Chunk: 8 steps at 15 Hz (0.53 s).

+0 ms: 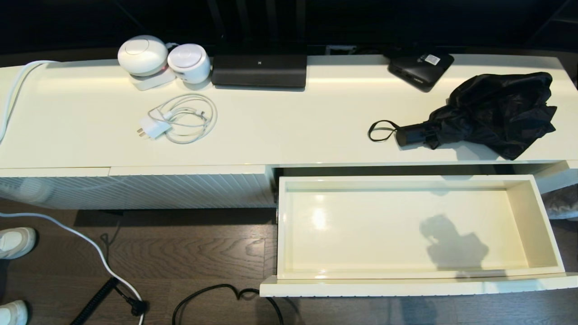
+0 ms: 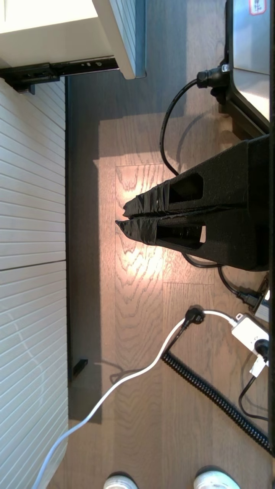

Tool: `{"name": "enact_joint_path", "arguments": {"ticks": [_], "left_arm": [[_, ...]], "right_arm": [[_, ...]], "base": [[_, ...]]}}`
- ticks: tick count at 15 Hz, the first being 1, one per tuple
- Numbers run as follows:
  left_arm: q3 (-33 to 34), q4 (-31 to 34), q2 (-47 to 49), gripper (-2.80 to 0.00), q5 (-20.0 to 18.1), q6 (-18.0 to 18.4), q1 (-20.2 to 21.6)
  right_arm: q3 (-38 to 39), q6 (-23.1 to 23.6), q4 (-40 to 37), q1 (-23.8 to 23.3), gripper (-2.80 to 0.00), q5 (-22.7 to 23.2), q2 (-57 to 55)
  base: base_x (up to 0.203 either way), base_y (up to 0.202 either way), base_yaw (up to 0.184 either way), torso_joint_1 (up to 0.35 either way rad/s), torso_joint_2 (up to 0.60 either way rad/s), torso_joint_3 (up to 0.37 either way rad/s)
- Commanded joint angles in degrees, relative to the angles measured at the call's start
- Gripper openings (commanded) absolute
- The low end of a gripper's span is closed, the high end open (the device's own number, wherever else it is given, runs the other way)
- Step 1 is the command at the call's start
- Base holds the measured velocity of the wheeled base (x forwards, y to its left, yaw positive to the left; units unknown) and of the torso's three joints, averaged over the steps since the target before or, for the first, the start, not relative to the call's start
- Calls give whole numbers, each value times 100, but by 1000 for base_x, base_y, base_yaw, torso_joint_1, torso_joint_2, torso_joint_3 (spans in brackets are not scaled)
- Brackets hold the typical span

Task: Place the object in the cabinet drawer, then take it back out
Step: Put the umbrella in the drawer

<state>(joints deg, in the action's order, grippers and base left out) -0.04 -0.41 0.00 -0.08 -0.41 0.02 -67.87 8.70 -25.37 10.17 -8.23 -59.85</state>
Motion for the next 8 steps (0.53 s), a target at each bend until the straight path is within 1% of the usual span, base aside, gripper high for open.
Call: {"name": "enact_joint_path", "arguments": {"ticks": [1,2,3,5,6,7,8], "left_arm": [[-4,-2,0,-280,-1,-2,6],[-2,-2,0,-280,-1,-2,6],[4,-2,0,-280,-1,-2,6],[-2,-2,0,-280,-1,-2,6],[-5,-2,0,-280,-1,-2,6],[-5,-2,0,-280,-1,-2,6],[4,-2,0,-280,-1,-2,5]], "right_arm": [[-508,-1649,-313,36,-280,-78,-386],[-744,-2391,-425,48,-280,-174,-583],[-938,-2970,-540,73,-280,-248,-749],[-1097,-3719,-715,169,-280,-383,-998],[-1106,-4088,-718,203,-280,-524,-1129],[-1123,-4261,-713,251,-280,-660,-1197],[-1195,-4610,-711,308,-280,-927,-1357]], "base": [[0,0,0,0,0,0],[0,0,0,0,0,0],[0,0,0,0,0,0],[0,0,0,0,0,0],[0,0,0,0,0,0],[0,0,0,0,0,0],[0,0,0,0,0,0]]}}
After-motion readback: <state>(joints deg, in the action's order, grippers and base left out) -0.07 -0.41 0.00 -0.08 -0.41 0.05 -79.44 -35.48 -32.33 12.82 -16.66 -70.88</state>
